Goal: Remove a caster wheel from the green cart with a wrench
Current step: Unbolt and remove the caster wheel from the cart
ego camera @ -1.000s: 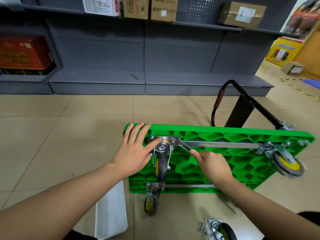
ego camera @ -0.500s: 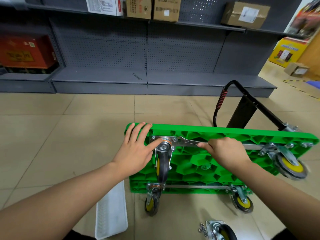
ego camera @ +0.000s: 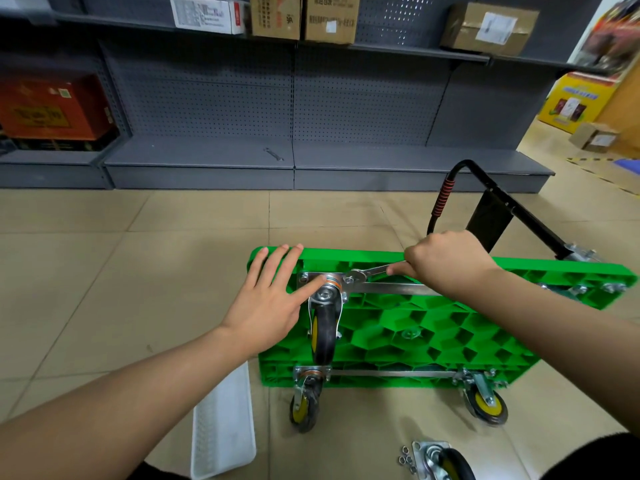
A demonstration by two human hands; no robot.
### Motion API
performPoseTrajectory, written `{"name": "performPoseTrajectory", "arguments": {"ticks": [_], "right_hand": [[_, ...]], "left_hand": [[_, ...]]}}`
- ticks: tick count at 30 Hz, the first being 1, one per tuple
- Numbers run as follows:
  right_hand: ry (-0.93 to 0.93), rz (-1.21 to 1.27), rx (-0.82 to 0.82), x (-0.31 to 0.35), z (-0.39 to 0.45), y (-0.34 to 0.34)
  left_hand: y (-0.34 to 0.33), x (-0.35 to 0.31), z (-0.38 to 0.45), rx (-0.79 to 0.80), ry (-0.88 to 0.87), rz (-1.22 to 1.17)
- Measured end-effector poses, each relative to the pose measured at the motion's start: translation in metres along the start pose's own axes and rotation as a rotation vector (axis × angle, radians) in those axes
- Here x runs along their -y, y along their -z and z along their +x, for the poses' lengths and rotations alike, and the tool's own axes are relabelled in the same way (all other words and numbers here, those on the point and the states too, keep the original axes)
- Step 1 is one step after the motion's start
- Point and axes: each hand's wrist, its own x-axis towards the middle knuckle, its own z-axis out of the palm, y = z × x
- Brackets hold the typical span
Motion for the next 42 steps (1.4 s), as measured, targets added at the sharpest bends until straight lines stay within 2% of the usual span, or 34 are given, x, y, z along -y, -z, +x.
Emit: {"name": "performPoseTrajectory", "arguments": {"ticks": [13, 20, 33, 37, 42], "right_hand": [[0.188, -0.163, 0.038, 0.003, 0.036, 0.028], [0.14, -0.076, 0.047, 0.001, 0.023, 0.012], [-0.266, 0.358, -0.195, 0.04, -0.021, -0.101], [-0.521, 0.646, -0.185, 0.086, -0.033, -0.127], [-0.768, 1.062, -0.127, 0.152, -0.035, -0.123]], "left_hand": [[-0.004, -0.002, 0.002, -0.04, -0.007, 0.008], [-0.002, -0.001, 0.002, -0.04, -0.009, 0.007], [0.001, -0.002, 0.002, -0.014, 0.001, 0.01], [0.002, -0.003, 0.002, -0.006, 0.006, 0.016], [0.0, -0.003, 0.0, 0.006, 0.004, 0.022]]}}
